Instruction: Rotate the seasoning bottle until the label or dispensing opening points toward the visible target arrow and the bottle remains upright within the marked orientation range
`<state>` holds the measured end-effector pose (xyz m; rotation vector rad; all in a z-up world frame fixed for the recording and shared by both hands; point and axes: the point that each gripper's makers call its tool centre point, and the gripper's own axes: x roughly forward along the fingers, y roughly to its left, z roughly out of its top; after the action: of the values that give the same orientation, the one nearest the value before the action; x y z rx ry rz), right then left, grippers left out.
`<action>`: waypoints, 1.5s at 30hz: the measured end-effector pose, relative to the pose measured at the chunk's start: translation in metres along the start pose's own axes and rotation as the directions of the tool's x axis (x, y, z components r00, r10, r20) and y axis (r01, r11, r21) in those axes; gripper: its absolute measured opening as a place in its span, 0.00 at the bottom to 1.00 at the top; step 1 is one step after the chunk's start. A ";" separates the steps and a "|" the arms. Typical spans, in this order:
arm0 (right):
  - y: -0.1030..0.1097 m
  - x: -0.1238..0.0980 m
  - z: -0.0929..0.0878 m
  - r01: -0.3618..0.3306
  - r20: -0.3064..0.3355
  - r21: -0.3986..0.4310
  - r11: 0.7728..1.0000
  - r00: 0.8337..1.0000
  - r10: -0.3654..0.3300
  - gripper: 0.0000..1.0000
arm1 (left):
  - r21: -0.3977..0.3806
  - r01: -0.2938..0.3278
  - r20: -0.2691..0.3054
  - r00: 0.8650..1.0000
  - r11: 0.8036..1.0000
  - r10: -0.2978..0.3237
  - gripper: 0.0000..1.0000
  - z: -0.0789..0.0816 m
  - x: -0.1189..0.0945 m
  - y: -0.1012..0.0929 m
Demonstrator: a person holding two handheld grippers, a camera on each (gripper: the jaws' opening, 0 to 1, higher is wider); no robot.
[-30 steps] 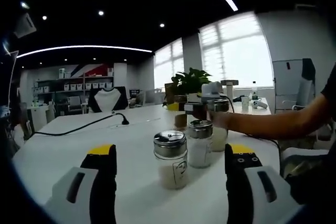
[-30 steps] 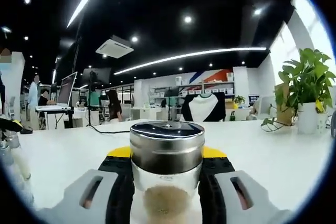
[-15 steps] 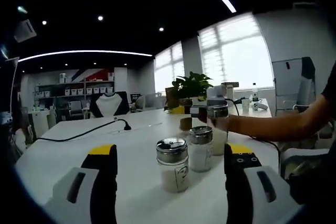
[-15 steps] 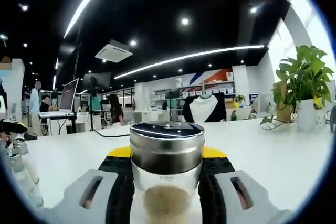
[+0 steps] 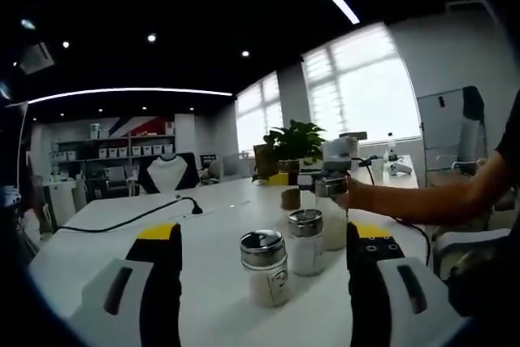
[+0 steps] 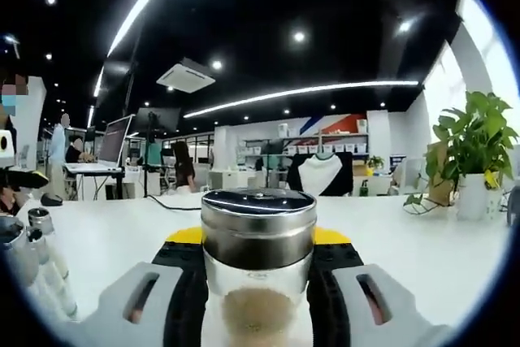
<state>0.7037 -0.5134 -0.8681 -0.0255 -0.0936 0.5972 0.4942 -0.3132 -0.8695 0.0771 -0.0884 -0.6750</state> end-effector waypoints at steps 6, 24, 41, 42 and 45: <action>0.005 -0.017 0.000 0.013 -0.023 -0.021 1.000 1.000 -0.014 0.45 | 0.028 0.044 0.009 0.999 0.999 -0.045 0.90 0.003 0.003 -0.013; 0.049 -0.079 0.014 -0.033 -0.018 -0.032 0.999 0.999 0.033 0.45 | 0.030 0.082 0.015 0.996 0.996 -0.082 0.91 0.006 0.005 -0.025; 0.037 -0.106 0.007 0.036 -0.004 0.035 0.999 0.999 -0.036 0.45 | 0.029 0.109 0.006 0.994 0.994 -0.109 0.90 0.001 0.009 -0.036; 0.037 -0.110 0.007 0.040 -0.007 0.032 0.999 0.999 -0.040 0.45 | 0.027 0.111 0.004 0.994 0.993 -0.111 0.90 0.001 0.010 -0.037; 0.037 -0.121 0.008 0.053 -0.011 0.027 0.998 0.999 -0.053 0.45 | 0.028 0.111 0.002 0.994 0.993 -0.112 0.90 0.000 0.010 -0.038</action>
<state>0.5827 -0.5511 -0.8719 0.0006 -0.0755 0.5455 0.4783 -0.3490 -0.8728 0.1080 -0.0974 -0.7857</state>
